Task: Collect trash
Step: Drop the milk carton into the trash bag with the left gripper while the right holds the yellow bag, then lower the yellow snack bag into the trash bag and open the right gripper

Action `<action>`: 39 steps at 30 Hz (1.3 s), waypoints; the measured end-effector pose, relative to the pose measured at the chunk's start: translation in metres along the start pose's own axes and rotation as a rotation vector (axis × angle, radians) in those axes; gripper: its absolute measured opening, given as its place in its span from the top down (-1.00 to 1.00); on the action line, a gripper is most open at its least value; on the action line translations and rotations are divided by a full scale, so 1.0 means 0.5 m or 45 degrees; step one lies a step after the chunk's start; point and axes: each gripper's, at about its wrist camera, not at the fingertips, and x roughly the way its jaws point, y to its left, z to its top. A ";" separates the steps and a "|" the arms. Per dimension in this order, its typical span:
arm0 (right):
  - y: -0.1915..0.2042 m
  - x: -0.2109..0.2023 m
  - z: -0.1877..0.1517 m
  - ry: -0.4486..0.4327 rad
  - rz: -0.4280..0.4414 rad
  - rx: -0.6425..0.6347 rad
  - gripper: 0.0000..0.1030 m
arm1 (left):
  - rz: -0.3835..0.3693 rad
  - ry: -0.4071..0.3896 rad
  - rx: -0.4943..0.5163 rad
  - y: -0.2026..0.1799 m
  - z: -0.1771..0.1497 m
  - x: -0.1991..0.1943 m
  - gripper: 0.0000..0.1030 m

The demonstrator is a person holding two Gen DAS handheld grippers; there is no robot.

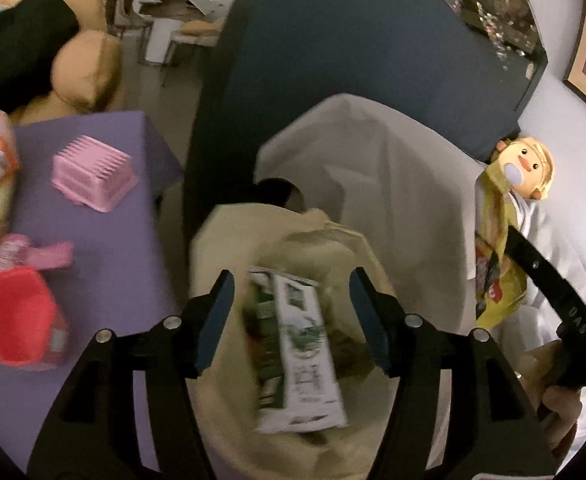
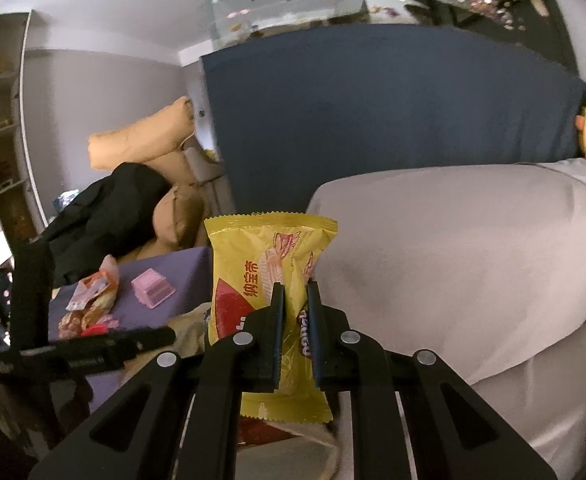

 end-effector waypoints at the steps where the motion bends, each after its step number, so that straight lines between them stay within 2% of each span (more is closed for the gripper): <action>1: 0.008 0.007 -0.004 0.014 0.024 0.000 0.76 | 0.016 -0.009 0.011 0.006 -0.001 -0.012 -0.10; 4: 0.036 0.045 -0.022 0.098 0.128 0.018 0.76 | 0.068 -0.036 0.050 0.032 -0.007 -0.054 -0.12; 7: 0.059 0.105 -0.055 0.243 0.228 0.040 0.76 | 0.099 -0.039 0.043 0.062 -0.014 -0.084 -0.14; 9: 0.067 0.149 -0.084 0.348 0.251 0.045 0.76 | 0.105 -0.038 0.014 0.086 -0.020 -0.102 -0.14; 11: 0.065 0.185 -0.110 0.428 0.216 0.032 0.76 | 0.115 -0.037 -0.011 0.110 -0.026 -0.117 -0.15; 16: 0.037 0.238 -0.152 0.521 -0.087 -0.128 0.76 | 0.144 -0.044 -0.044 0.151 -0.037 -0.143 -0.15; 23: 0.017 0.245 -0.164 0.547 -0.180 -0.173 0.76 | 0.188 -0.058 -0.069 0.197 -0.052 -0.165 -0.15; 25: 0.015 0.244 -0.164 0.547 -0.149 -0.144 0.72 | 0.194 -0.062 -0.081 0.207 -0.055 -0.171 -0.15; 27: 0.018 0.238 -0.161 0.541 -0.114 -0.121 0.59 | 0.200 -0.068 -0.098 0.222 -0.058 -0.182 -0.17; 29: 0.024 0.224 -0.153 0.520 -0.094 -0.119 0.24 | 0.207 -0.078 -0.120 0.239 -0.061 -0.193 -0.21; 39: 0.126 0.145 -0.074 0.379 0.011 -0.124 0.22 | 0.327 -0.170 -0.230 0.339 -0.095 -0.275 -0.21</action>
